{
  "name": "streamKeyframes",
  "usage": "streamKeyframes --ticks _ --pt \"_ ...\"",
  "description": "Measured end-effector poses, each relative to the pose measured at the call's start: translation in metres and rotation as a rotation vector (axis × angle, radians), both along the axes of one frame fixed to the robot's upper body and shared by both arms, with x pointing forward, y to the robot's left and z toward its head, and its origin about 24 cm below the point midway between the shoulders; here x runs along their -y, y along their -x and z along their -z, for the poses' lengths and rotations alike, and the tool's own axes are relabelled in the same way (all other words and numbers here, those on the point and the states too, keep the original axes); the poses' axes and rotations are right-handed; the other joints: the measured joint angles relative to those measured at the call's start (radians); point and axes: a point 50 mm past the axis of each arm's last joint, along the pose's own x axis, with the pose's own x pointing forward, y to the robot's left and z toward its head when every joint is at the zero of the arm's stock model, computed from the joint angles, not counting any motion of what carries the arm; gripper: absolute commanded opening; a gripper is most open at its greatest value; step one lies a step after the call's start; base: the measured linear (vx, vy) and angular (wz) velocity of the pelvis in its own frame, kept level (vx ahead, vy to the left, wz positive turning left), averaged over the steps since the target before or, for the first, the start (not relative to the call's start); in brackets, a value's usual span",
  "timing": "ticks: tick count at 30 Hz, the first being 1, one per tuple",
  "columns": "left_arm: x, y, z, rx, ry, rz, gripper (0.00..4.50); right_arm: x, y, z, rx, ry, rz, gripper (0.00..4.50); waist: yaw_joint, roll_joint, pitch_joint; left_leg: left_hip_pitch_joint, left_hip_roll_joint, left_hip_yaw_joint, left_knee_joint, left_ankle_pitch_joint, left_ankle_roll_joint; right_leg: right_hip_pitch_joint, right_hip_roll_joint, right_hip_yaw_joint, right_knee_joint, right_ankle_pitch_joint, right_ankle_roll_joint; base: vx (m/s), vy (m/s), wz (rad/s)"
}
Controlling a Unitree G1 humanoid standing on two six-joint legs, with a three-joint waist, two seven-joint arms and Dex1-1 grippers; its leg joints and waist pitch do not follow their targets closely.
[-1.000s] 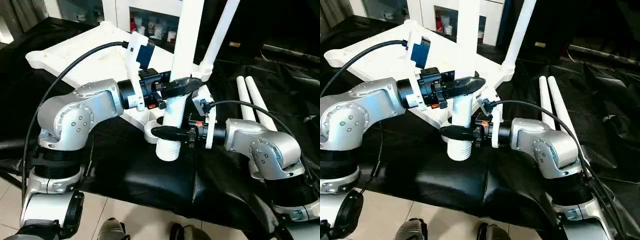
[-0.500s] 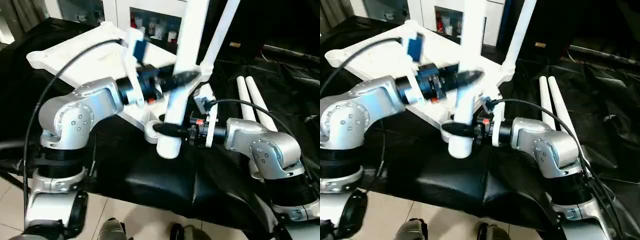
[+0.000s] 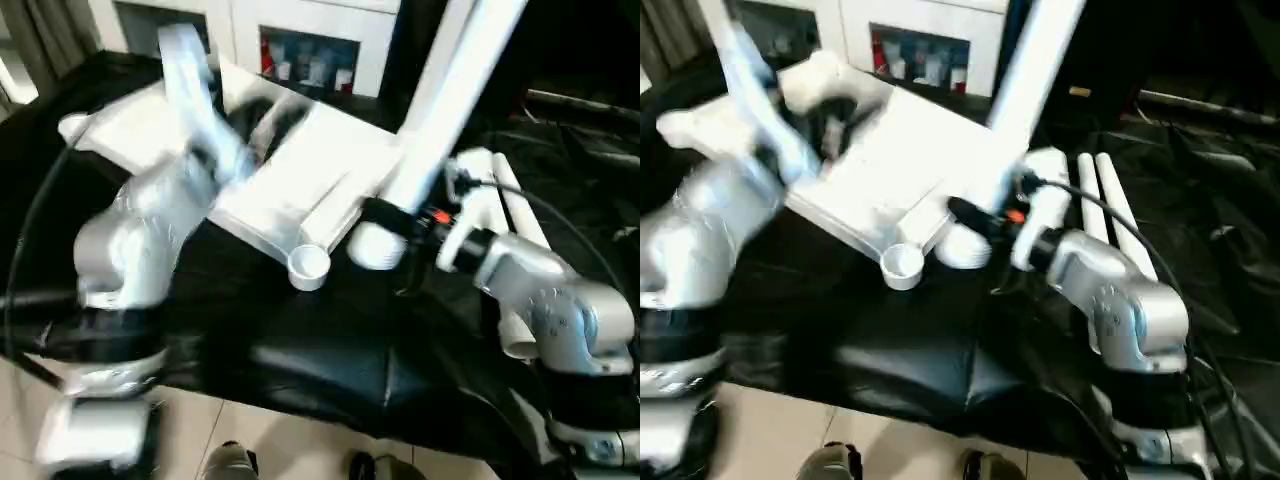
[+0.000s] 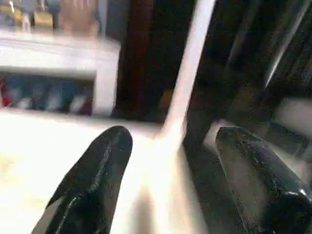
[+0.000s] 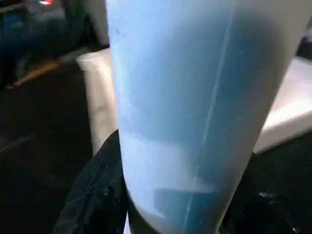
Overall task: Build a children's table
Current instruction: Pick table leg
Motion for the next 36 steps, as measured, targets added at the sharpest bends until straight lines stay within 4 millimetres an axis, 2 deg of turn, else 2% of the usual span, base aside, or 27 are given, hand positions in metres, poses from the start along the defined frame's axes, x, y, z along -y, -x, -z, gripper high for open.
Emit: streamKeyframes --ticks 3,5,7,10,12,14,16,23,27,31,36 --pt "0.003 0.001 0.015 0.009 -0.227 0.114 3.28 -0.001 -0.002 -0.003 0.057 0.023 0.024 1.9 -0.005 0.0 0.0 0.0 -0.001 0.0 0.0 0.0 0.0 0.0 -0.001 0.0 0.0 0.0 0.0 0.0 0.0 0.0" --pt "-0.002 0.0 0.027 -0.007 -0.43 0.201 3.28 -0.003 -0.003 -0.003 0.074 0.038 0.02 1.9 -0.008 0.0 0.0 0.0 -0.001 0.0 0.0 0.0 0.0 0.001 -0.001 0.0 -0.001 0.0 0.0 0.0 0.0 0.0" --pt "-0.012 -0.003 0.041 -0.062 -0.544 0.234 3.28 -0.004 -0.003 0.001 0.063 0.045 0.019 1.9 -0.012 0.0 0.0 0.0 -0.001 0.0 0.0 0.0 0.0 0.001 -0.001 0.001 -0.001 0.0 0.0 0.0 0.0 0.0" --pt "-0.023 -0.007 0.057 -0.167 -0.641 0.289 3.62 -0.005 -0.005 0.002 0.059 0.043 0.019 1.9 -0.015 0.0 0.0 -0.001 -0.001 0.0 0.0 0.0 0.0 0.0 -0.001 0.001 -0.001 0.0 -0.001 0.0 0.0 0.0" --pt "-0.025 -0.009 0.058 -0.173 -0.672 0.309 3.73 -0.005 -0.006 0.002 0.061 0.043 0.021 1.9 -0.016 0.0 0.0 0.0 -0.001 0.0 0.0 0.0 0.0 0.0 -0.001 0.001 0.0 0.001 -0.001 0.0 0.0 0.0" --pt "-0.027 -0.015 0.052 -0.132 -0.776 0.323 3.99 -0.005 -0.007 0.004 0.059 0.05 0.014 1.9 -0.015 -0.001 0.0 0.0 -0.001 0.0 0.0 0.0 0.0 0.0 -0.001 0.001 -0.001 0.001 -0.001 0.0 0.0 0.0" --pt "-0.031 -0.023 0.044 -0.101 -0.864 0.314 4.08 -0.008 -0.007 0.005 0.065 0.06 -0.001 1.9 -0.016 -0.001 0.0 0.0 -0.001 0.0 -0.001 0.0 0.0 0.0 -0.001 0.002 -0.001 0.0 -0.001 0.0 0.0 0.0" --pt "-0.03 -0.034 0.043 -0.063 -0.939 0.331 4.15 -0.009 -0.009 0.008 0.059 0.07 -0.021 1.9 -0.017 -0.001 0.0 0.001 -0.001 0.0 -0.001 0.0 0.0 0.001 -0.001 0.001 -0.001 0.001 -0.001 0.0 0.0 0.0" --pt "-0.031 -0.035 0.041 -0.109 -0.978 0.412 4.15 -0.01 -0.01 0.006 0.073 0.078 -0.033 1.9 -0.019 -0.003 -0.001 0.002 -0.002 0.0 -0.002 0.0 0.0 0.001 -0.002 0.001 -0.001 0.0 -0.001 0.0 0.0 0.0" --pt "-0.034 -0.037 0.037 -0.133 -0.952 0.424 4.15 -0.009 -0.01 0.006 0.075 0.081 -0.031 1.9 -0.022 -0.003 -0.001 0.003 -0.002 0.0 -0.002 0.0 0.0 0.001 -0.002 0.0 -0.001 0.001 -0.002 0.0 0.0 0.0" --pt "-0.039 -0.034 0.04 -0.22 -0.915 0.49 4.15 -0.009 -0.01 0.005 0.084 0.079 -0.038 1.9 -0.017 -0.003 -0.001 0.002 -0.001 0.0 -0.003 0.0 0.0 0.0 -0.002 0.0 -0.001 0.002 -0.004 0.0 0.0 0.0"
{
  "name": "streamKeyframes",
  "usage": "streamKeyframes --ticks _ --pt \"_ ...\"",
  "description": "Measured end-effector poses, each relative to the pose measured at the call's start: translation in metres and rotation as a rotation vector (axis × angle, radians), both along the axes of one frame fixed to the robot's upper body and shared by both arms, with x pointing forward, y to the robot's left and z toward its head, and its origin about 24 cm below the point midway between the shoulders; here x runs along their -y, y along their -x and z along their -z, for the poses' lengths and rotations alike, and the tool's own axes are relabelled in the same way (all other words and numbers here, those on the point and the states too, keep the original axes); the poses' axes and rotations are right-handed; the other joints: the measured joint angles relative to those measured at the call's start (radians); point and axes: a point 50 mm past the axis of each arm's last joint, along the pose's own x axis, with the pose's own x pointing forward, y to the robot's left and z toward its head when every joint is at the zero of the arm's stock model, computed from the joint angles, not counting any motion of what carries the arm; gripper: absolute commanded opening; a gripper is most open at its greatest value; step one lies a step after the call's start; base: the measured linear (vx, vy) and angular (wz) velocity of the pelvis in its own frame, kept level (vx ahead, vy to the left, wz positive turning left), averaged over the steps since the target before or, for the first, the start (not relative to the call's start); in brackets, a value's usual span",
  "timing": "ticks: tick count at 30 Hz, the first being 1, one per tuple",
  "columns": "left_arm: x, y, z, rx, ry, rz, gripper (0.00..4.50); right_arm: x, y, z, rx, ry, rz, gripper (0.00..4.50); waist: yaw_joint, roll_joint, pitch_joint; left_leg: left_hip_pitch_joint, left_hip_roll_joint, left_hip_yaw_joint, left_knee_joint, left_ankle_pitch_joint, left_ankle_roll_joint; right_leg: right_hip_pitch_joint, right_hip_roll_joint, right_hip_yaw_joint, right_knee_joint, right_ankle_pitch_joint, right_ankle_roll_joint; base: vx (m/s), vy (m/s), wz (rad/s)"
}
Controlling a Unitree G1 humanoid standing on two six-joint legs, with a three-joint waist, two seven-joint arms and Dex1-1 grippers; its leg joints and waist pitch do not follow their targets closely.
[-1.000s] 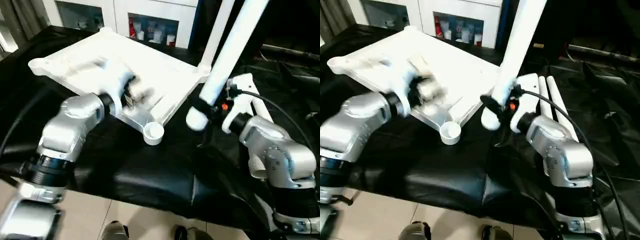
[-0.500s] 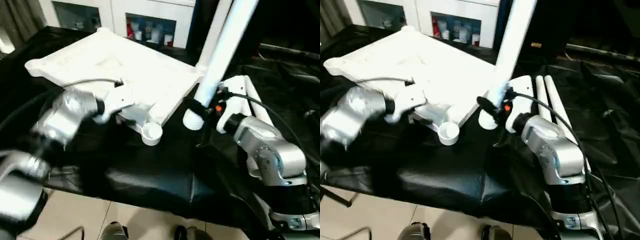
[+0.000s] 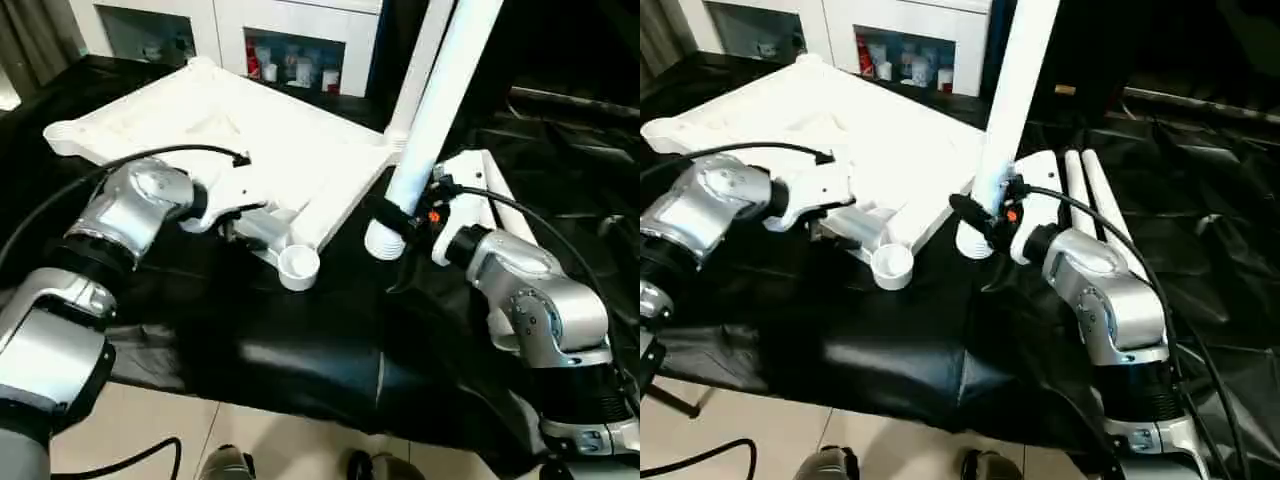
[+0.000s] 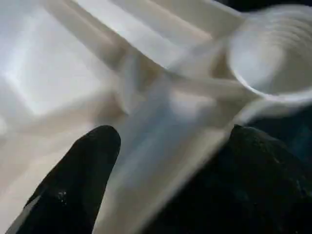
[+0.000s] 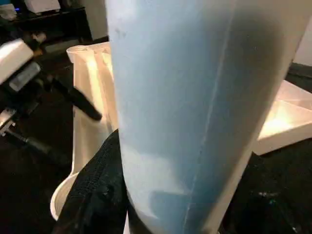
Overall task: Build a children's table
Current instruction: Pick table leg, then rotate table base
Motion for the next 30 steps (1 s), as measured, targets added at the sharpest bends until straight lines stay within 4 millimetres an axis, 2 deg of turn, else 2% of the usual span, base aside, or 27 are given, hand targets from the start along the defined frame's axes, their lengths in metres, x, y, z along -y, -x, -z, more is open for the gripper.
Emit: streamKeyframes --ticks 4,9,13,15,18,20,23,27,28,30 --pt "-0.003 0.004 0.01 -0.077 -0.066 0.036 4.15 0.0 0.0 0.0 0.004 0.0 -0.005 1.9 0.001 0.0 0.0 -0.002 0.0 0.0 -0.001 -0.001 0.001 0.0 0.0 0.0 -0.003 0.002 -0.004 0.0 0.0 0.0" --pt "-0.001 0.001 0.017 -0.02 -0.091 0.011 4.15 0.0 0.0 -0.001 0.009 0.0 -0.01 1.9 0.002 0.0 0.0 -0.001 0.0 0.0 -0.002 -0.001 0.001 0.0 0.0 0.0 -0.003 0.001 -0.005 0.0 0.0 0.0" --pt "0.012 -0.003 0.025 0.038 -0.078 0.015 4.15 0.0 0.0 -0.002 0.01 0.001 -0.013 1.9 0.006 -0.001 0.0 -0.001 0.0 0.0 -0.002 0.0 0.001 0.001 0.0 0.0 -0.003 0.001 -0.005 0.0 0.0 0.0" --pt "0.013 -0.002 0.025 0.036 -0.081 0.02 4.15 0.0 0.0 -0.002 0.01 0.001 -0.016 1.9 0.006 0.0 0.0 -0.001 0.0 0.0 -0.002 0.0 0.001 0.001 0.0 0.0 -0.003 0.001 -0.005 0.0 0.0 0.0" --pt "0.011 -0.002 0.025 0.032 -0.092 0.024 3.8 0.0 0.0 -0.002 0.01 0.001 -0.018 1.9 0.006 -0.001 0.0 0.0 0.0 0.0 -0.002 0.0 0.001 0.001 0.0 0.0 -0.002 0.001 -0.004 0.0 0.0 0.0" --pt "0.011 -0.002 0.026 0.029 -0.1 0.035 3.77 0.0 0.0 -0.002 0.011 0.001 -0.019 1.9 0.006 -0.001 0.0 0.0 0.0 0.0 -0.002 0.0 0.001 0.001 0.0 0.0 -0.002 0.001 -0.004 0.0 0.0 0.0" --pt "0.009 -0.001 0.025 -0.025 -0.113 0.05 3.42 0.0 0.0 -0.002 0.013 0.002 -0.021 1.9 0.005 -0.001 0.0 0.0 0.0 0.0 -0.002 0.0 0.001 0.001 0.0 0.0 -0.002 0.001 -0.004 0.0 0.0 0.0" --pt "0.005 0.001 0.022 -0.068 -0.141 0.065 3.22 0.0 0.0 -0.002 0.014 0.003 -0.021 1.9 0.001 -0.001 0.0 0.0 0.0 0.0 -0.002 0.0 0.001 0.001 0.0 0.0 -0.003 0.001 -0.005 0.0 0.0 0.0" --pt "0.004 0.002 0.02 -0.096 -0.144 0.073 2.96 0.0 0.0 -0.001 0.011 0.004 -0.019 1.9 0.001 -0.001 0.0 0.0 0.0 0.0 -0.002 -0.001 0.001 0.001 0.0 0.0 -0.003 0.001 -0.005 0.0 0.0 0.0" --pt "0.005 0.004 0.018 -0.141 -0.142 0.091 2.94 0.0 -0.001 0.001 0.006 0.006 -0.018 1.9 0.001 -0.001 0.0 0.0 0.0 0.001 -0.003 -0.001 0.001 0.001 0.0 0.0 -0.003 0.001 -0.006 0.0 0.0 0.0"
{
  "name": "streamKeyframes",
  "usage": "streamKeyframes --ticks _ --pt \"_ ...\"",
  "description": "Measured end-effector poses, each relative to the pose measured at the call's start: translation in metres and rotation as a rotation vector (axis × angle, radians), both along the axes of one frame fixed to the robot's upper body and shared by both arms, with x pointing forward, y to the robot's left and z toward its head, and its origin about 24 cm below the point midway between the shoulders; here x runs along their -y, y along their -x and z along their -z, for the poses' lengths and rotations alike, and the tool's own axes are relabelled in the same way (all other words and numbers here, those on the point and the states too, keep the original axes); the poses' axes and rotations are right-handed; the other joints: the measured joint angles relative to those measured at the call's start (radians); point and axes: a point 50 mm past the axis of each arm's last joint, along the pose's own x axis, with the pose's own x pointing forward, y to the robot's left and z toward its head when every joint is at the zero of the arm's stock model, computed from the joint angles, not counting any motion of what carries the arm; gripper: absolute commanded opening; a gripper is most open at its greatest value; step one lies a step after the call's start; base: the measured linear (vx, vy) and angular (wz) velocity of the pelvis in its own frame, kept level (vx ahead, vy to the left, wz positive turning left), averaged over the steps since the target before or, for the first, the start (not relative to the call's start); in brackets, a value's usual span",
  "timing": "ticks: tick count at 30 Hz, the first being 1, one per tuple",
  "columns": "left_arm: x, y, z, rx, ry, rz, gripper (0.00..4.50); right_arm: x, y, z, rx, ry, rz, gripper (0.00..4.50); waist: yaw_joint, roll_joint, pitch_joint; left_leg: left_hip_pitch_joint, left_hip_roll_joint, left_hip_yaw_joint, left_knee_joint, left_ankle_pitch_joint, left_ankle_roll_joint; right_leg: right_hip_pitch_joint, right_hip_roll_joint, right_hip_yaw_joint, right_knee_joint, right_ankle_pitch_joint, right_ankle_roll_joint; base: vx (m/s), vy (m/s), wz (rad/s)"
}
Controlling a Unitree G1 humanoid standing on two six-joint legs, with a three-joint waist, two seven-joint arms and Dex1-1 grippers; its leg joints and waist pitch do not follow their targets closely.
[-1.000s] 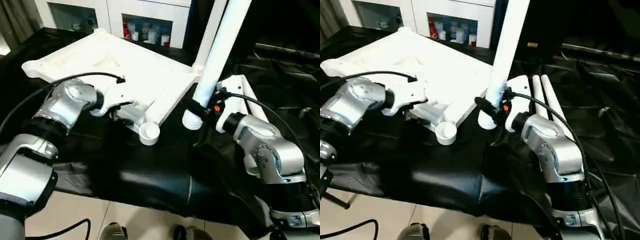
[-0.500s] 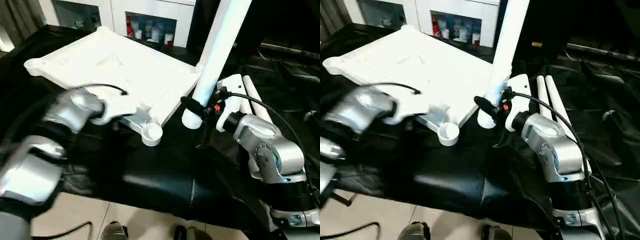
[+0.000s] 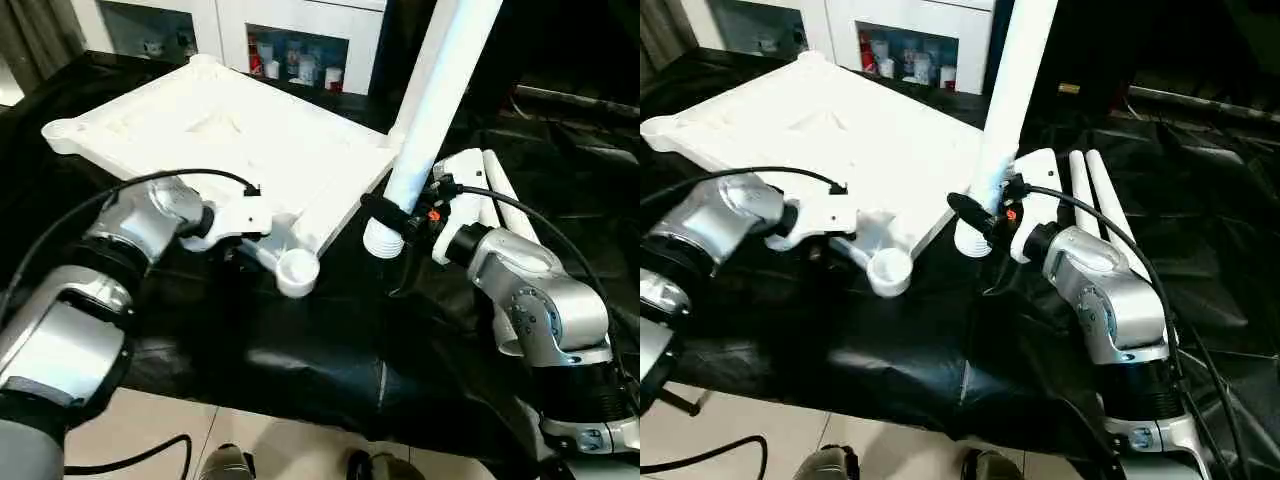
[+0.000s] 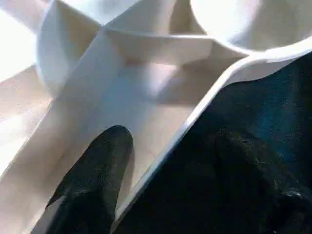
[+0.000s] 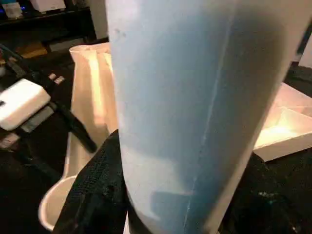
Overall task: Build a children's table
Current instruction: Rotate table base
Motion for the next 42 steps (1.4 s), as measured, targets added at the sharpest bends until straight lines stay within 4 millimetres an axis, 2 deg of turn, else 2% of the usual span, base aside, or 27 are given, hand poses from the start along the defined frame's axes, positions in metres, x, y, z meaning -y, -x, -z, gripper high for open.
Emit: streamKeyframes --ticks 4,8,14,21,25,30,36,42 --pt "0.003 0.004 0.0 -0.092 0.016 0.019 2.52 0.0 -0.002 0.001 0.003 0.0 0.003 1.9 0.001 0.0 0.0 0.0 0.0 0.0 0.0 0.0 0.0 0.0 0.0 0.0 0.0 0.0 0.0 0.0 0.0 0.0" --pt "0.003 0.005 0.0 -0.121 0.007 0.019 2.41 0.0 -0.003 -0.002 0.015 0.003 -0.001 1.9 0.002 0.0 0.0 0.0 0.0 0.0 0.0 0.0 0.0 0.0 0.0 0.0 0.001 0.0 -0.001 0.0 0.0 0.0" --pt "0.008 0.005 0.0 -0.143 0.023 -0.034 1.82 0.001 -0.003 -0.002 0.026 0.012 0.004 1.9 0.003 0.0 0.0 0.0 0.0 0.0 0.0 0.0 0.0 0.0 0.0 0.0 0.001 0.0 -0.001 0.0 0.0 0.0" --pt "0.029 0.013 0.01 -0.189 0.171 -0.117 1.45 0.001 -0.003 -0.002 0.025 0.011 0.007 1.9 0.0 0.004 -0.002 0.003 0.0 0.001 0.0 0.0 0.0 0.001 0.0 0.001 0.001 0.001 -0.002 0.0 0.0 0.0" --pt "0.044 0.018 0.02 -0.17 0.233 -0.216 1.3 -0.001 -0.003 -0.001 0.023 0.003 0.007 1.9 -0.004 0.006 -0.003 0.015 0.0 0.002 0.0 0.0 0.0 0.009 0.0 0.001 0.001 -0.002 0.002 0.0 0.0 0.0" --pt "0.057 0.027 0.025 -0.153 0.324 -0.365 1.05 -0.001 -0.003 -0.001 0.021 0.001 0.013 1.9 -0.011 0.006 -0.004 0.022 0.0 0.002 -0.002 0.0 0.0 0.013 0.0 -0.001 -0.003 -0.002 0.003 0.0 0.0 0.0" --pt "0.071 0.039 0.032 -0.124 0.428 -0.471 0.73 -0.001 -0.003 0.0 0.014 -0.003 0.027 1.9 -0.02 0.004 -0.005 0.021 0.0 0.001 -0.003 0.0 0.0 0.014 0.0 -0.003 -0.015 -0.002 0.003 0.0 0.0 0.0" --pt "0.081 0.05 0.037 -0.079 0.502 -0.422 0.3 -0.001 -0.003 0.002 0.006 -0.006 0.037 1.9 -0.024 0.002 -0.006 0.016 0.0 0.001 -0.003 0.0 0.0 0.012 0.0 -0.004 -0.015 -0.002 0.003 0.0 0.0 0.0"
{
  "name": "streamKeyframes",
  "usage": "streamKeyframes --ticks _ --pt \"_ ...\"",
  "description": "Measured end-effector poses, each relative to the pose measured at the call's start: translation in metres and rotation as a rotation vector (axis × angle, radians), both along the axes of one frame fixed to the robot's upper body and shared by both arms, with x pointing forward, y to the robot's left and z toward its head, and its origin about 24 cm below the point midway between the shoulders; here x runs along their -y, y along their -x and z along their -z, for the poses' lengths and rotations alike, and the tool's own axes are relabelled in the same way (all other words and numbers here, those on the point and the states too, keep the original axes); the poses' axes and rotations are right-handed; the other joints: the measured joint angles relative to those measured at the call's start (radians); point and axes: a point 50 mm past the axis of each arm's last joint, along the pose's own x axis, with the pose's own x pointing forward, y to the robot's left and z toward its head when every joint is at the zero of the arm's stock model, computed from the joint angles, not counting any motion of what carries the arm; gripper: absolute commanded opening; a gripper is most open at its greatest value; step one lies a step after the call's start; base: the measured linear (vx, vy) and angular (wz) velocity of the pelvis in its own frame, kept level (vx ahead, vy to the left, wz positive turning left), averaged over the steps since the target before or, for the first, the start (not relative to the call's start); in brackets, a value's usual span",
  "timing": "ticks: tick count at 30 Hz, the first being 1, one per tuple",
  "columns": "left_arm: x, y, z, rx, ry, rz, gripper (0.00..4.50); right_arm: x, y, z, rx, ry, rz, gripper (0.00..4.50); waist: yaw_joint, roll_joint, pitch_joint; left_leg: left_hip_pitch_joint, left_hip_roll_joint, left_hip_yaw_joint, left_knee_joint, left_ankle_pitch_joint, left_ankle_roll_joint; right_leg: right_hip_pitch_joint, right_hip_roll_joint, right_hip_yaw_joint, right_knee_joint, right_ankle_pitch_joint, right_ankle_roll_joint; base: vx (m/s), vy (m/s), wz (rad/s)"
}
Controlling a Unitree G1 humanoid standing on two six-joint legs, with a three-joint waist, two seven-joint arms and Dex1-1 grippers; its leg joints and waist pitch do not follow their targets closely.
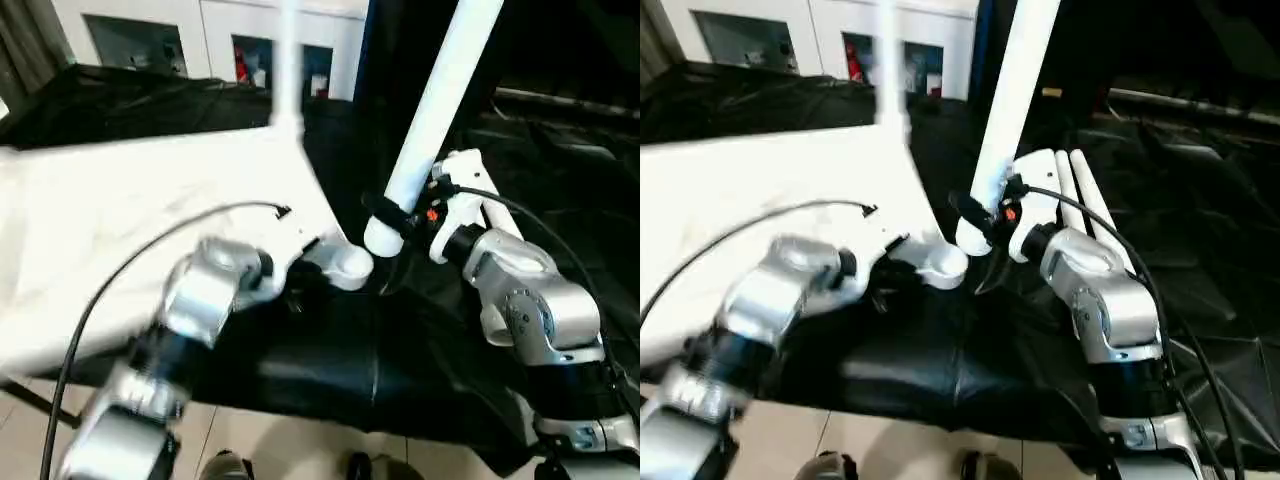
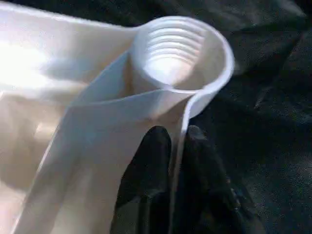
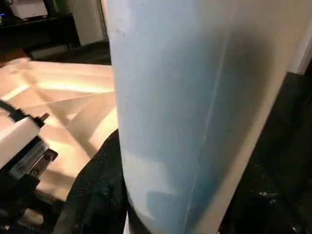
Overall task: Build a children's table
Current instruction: Rotate table base
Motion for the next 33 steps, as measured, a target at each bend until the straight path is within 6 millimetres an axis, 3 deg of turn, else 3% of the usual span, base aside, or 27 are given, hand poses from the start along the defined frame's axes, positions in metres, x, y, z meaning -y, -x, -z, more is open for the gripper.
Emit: streamKeyframes --ticks 3,4,9,10,22,30,33 --pt "-0.001 0.001 0.0 0.055 -0.002 0.052 0.07 0.0 0.0 0.0 -0.001 0.001 0.0 1.9 -0.002 0.0 0.0 -0.002 0.0 0.0 -0.001 0.0 0.0 -0.002 0.0 0.0 0.0 0.0 0.0 0.0 0.0 0.0" --pt "-0.002 0.001 -0.001 0.069 -0.006 0.067 0.54 0.001 0.0 0.0 -0.001 0.003 0.001 1.9 -0.004 0.0 0.0 -0.002 0.0 0.0 -0.002 0.0 0.0 -0.002 0.0 0.0 0.0 0.0 0.0 0.0 0.0 0.0" --pt "-0.004 0.003 -0.005 0.069 0.028 0.095 0.71 0.001 0.0 0.001 -0.005 0.005 0.0 1.9 -0.002 -0.001 0.0 -0.003 0.0 0.0 -0.009 0.0 0.0 -0.004 0.001 0.0 0.001 0.001 0.0 0.0 0.0 0.0" --pt "-0.007 0.002 -0.007 0.094 0.013 0.1 1.03 0.001 0.0 0.001 -0.007 0.005 -0.001 1.9 -0.003 -0.001 0.0 -0.003 0.0 0.0 -0.011 0.0 0.0 -0.005 0.001 0.0 0.001 0.001 0.0 0.0 0.0 0.0" --pt "-0.033 0.006 -0.008 0.07 -0.074 0.081 1.03 0.002 -0.002 0.004 -0.028 0.006 -0.005 1.9 -0.008 -0.004 -0.001 -0.003 0.0 0.002 -0.013 0.0 0.0 -0.007 0.001 0.001 0.001 0.001 0.0 0.0 0.0 0.0" --pt "-0.036 0.008 -0.006 0.053 -0.09 0.062 1.03 0.0 -0.004 0.004 -0.026 0.005 -0.014 1.9 -0.006 -0.008 -0.004 -0.003 0.0 0.002 -0.013 0.0 0.0 -0.007 0.001 0.001 0.002 0.001 0.0 0.0 0.0 0.0" --pt "-0.036 0.008 -0.006 0.053 -0.087 0.059 0.64 0.0 -0.004 0.003 -0.023 0.005 -0.014 1.9 -0.006 -0.008 -0.004 -0.003 0.0 0.002 -0.013 0.0 0.0 -0.007 0.001 0.001 0.001 0.001 0.0 0.0 0.0 0.0"
